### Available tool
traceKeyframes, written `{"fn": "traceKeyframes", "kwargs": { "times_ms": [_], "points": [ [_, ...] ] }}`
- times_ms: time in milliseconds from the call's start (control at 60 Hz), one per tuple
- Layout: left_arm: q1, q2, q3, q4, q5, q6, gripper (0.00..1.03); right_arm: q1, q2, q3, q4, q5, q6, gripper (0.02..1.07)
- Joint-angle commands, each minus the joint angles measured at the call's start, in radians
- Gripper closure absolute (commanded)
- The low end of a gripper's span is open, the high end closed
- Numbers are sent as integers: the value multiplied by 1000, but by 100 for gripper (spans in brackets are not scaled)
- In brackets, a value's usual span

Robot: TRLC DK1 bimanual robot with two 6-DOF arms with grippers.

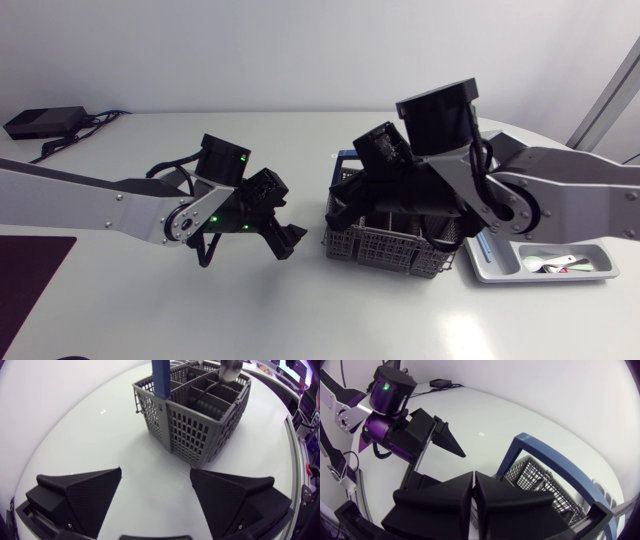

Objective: Sort the cutlery from the basket into the organizer compartments.

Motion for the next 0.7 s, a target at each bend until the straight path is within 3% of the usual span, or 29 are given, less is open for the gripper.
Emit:
{"fn": "traceKeyframes", "kwargs": {
  "times_ms": [0, 167, 317, 583, 683],
  "points": [
    [-9, -9, -23, 11, 12, -11, 9, 4, -40, -34, -15, 14, -9, 101],
    [-4, -18, -23, 9, 15, -11, 9, 13, -155, -34, -81, -13, -35, 101],
    [-4, -30, -23, 3, 15, -11, 9, 4, -285, -13, -172, -105, -36, 101],
    [-3, -39, -17, -4, 15, -11, 9, -133, -500, 23, -385, -302, -36, 101],
    [-4, -39, -14, -6, 15, -11, 9, -269, -570, 35, -457, -384, -59, 101]
  ]
}}
